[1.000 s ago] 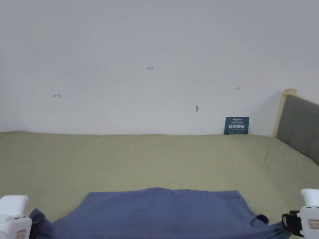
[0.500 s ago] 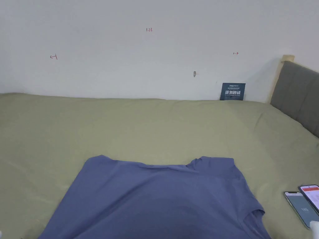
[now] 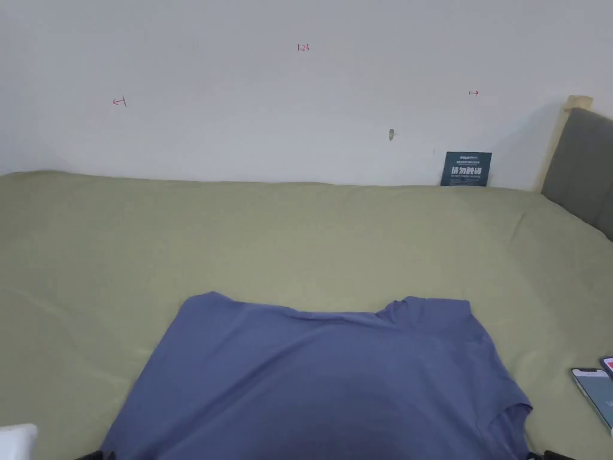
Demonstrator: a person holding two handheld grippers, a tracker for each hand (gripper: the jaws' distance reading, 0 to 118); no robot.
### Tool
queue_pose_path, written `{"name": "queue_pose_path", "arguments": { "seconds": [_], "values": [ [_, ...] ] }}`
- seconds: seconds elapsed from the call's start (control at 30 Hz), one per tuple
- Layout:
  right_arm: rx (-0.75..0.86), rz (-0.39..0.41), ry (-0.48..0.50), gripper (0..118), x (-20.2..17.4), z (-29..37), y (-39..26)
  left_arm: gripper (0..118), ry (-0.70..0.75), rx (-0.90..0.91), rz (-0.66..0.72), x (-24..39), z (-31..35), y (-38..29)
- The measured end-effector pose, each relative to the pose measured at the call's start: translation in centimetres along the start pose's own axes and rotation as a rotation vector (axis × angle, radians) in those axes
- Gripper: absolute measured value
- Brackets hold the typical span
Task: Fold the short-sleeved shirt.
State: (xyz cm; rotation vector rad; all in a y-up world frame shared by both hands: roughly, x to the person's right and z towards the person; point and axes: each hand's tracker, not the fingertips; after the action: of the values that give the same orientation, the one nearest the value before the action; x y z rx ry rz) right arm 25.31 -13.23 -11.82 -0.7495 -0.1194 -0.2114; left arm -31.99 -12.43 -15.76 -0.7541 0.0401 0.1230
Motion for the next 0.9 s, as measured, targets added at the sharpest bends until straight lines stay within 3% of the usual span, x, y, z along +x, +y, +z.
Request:
{"name": "queue_pose_path", "arguments": {
  "seconds": [0.03, 0.07, 0.1, 0.17, 0.3, 0.53, 0.8, 0.83, 0.87, 0.9],
  "values": [
    [0.023, 0.016, -0.008, 0, -1.0, 0.3, -0.2, 27, -0.021, 0.022, 0.007, 0.6, 0.4, 0.2],
    [0.048, 0.040, -0.029, 0, -1.8, 0.7, -0.3, 0, -0.043, 0.034, -0.012, 1.1, 0.6, 0.4],
    [0.100, 0.062, -0.061, 0, -2.6, 1.4, -0.7, 0, -0.037, 0.030, -0.013, 1.9, 0.7, 0.5],
    [0.084, 0.094, 0.010, 0, -3.4, 1.9, -0.6, 0, -0.054, 0.062, -0.037, 2.4, 0.9, 0.7],
    [0.143, 0.167, -0.011, 0, -5.5, 2.9, -0.8, 0, -0.056, 0.051, -0.066, 3.2, -0.2, 0.8],
    [0.136, 0.153, 0.035, 0, -6.6, 2.0, -0.3, 0, -0.073, 0.015, -0.085, 4.0, -3.2, 2.5],
    [0.101, 0.166, 0.040, 0, -6.9, -1.4, 0.9, 4, -0.044, -0.037, -0.178, 6.6, -13.8, 12.3],
    [0.099, 0.162, 0.031, 0, -6.9, -1.8, 1.1, 6, -0.045, -0.044, -0.193, 6.9, -15.6, 13.8],
    [0.091, 0.158, 0.034, 0, -6.8, -2.4, 1.4, 17, -0.039, -0.056, -0.213, 7.2, -17.8, 15.4],
    [0.080, 0.153, 0.035, 0, -6.8, -3.0, 1.6, 35, -0.014, -0.059, -0.227, 7.9, -20.0, 16.8]
  ]
}}
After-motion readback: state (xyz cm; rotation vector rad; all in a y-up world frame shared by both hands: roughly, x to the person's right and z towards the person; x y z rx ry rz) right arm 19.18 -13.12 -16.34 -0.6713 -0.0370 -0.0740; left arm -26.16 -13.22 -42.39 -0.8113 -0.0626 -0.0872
